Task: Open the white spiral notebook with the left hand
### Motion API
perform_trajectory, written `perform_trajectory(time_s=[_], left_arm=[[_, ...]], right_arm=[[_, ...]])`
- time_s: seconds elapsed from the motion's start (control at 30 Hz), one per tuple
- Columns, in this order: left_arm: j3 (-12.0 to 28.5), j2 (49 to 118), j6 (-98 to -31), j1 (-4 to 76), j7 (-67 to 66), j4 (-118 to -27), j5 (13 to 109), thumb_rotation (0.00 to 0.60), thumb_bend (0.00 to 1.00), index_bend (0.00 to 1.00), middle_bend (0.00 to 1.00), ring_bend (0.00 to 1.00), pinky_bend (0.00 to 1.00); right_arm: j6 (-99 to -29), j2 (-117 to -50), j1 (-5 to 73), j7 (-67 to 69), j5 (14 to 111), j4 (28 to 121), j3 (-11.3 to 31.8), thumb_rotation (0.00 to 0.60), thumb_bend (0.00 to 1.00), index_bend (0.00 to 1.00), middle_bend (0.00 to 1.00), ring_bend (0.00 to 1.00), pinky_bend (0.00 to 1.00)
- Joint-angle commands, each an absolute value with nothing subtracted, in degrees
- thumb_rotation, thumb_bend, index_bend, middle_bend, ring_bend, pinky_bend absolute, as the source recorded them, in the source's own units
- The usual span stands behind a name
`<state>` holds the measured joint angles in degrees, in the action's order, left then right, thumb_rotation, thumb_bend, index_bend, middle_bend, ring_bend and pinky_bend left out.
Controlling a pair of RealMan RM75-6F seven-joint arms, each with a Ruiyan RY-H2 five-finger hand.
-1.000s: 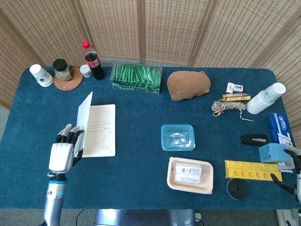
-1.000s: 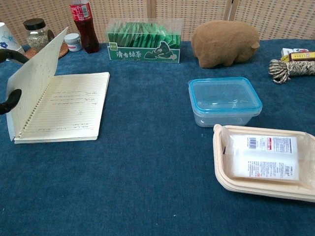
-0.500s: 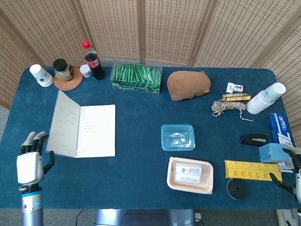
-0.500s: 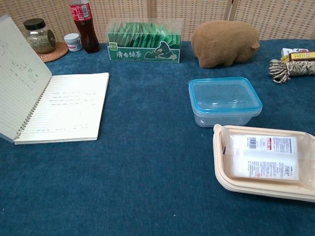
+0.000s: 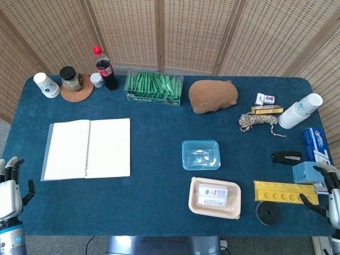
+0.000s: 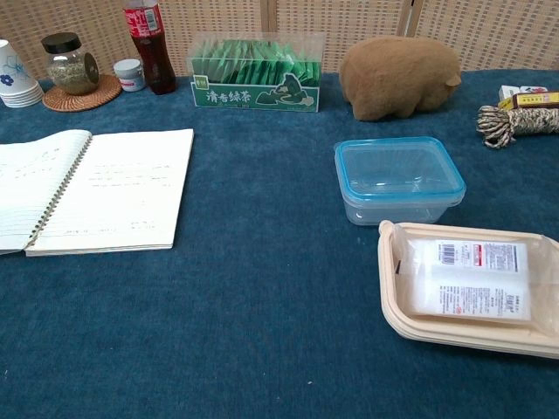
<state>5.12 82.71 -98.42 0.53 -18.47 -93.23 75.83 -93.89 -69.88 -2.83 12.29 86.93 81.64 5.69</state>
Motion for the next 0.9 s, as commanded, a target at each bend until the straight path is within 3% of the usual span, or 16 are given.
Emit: perform_trajectory(time_s=[0.03, 0.23, 0.5, 0.9], left_arm=[[4.4, 81.4, -97.7, 0.5, -18.0, -94.1, 77.1, 0.600, 0.44, 0.35, 0.15, 0.03, 0.08], [3.1, 79.1, -96.7, 0.7, -17.3, -95.4, 79.9, 0.600, 0.44, 0.27, 0.12, 0.01, 0.03], [-1.6, 72.7, -92.2, 0.8, -16.1, -99.5, 84.2, 0.600, 0.44, 0.15, 0.05, 0.00, 0.00], [-3.4, 69.6, -90.8, 0.6, -12.7, -100.5, 87.7, 0.600, 0.44, 0.14, 0.05, 0.00, 0.00]], right_arm=[[-93.8, -69.8, -2.8, 12.0, 87.0, 81.8, 5.6, 0.600, 0.18, 0.21, 0.21, 0.16, 0.26], [-93.1, -69.1, -2.5, 11.0, 86.8, 82.7, 5.5, 0.600, 0.18, 0.21, 0.21, 0.16, 0.26], [-91.4, -67.8, -1.6, 8.0, 86.7, 85.4, 5.4, 0.600, 0.18, 0.21, 0.21, 0.16, 0.26], [-89.9, -67.0, -0.8, 3.8, 86.4, 88.7, 5.1, 0.600, 0.18, 0.21, 0.21, 0.16, 0.26]])
